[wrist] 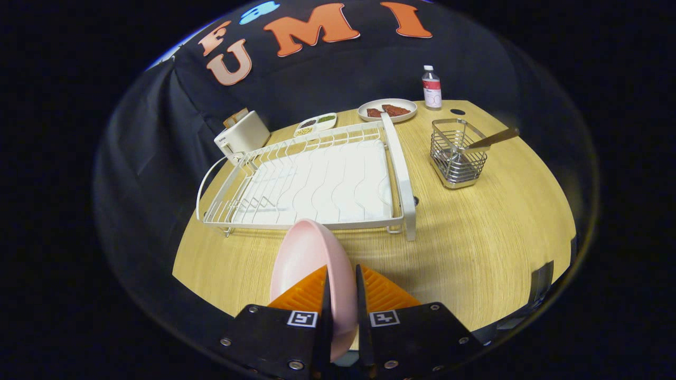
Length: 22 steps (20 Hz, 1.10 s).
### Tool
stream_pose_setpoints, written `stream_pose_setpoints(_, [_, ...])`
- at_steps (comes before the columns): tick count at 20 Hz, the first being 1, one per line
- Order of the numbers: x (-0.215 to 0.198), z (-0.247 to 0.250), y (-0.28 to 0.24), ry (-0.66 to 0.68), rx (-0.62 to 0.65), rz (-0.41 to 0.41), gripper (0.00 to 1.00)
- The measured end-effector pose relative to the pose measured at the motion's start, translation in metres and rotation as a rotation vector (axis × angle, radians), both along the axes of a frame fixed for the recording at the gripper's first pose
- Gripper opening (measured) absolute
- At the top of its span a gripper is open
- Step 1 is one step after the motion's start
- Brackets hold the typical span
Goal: Take the plate from the dish rack, then take the spoon from the basket and place it into the plate.
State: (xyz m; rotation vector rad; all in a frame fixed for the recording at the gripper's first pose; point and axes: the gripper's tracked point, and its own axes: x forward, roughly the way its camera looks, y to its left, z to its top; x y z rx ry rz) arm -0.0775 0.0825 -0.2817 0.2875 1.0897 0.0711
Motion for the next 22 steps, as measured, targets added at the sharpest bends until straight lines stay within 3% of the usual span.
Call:
stream_pose_setpoints(7, [-0.004,-0.028,-0.027,0.023,-0.084,-0.016,0.33])
stream_pose_setpoints(16, [0.005,-0.021,-0.044,-0.065,-0.089,-0.02,0.28])
stream_pose_setpoints(22, [0.036,0.01,-0.091,-0.29,-0.196,-0.036,0.55])
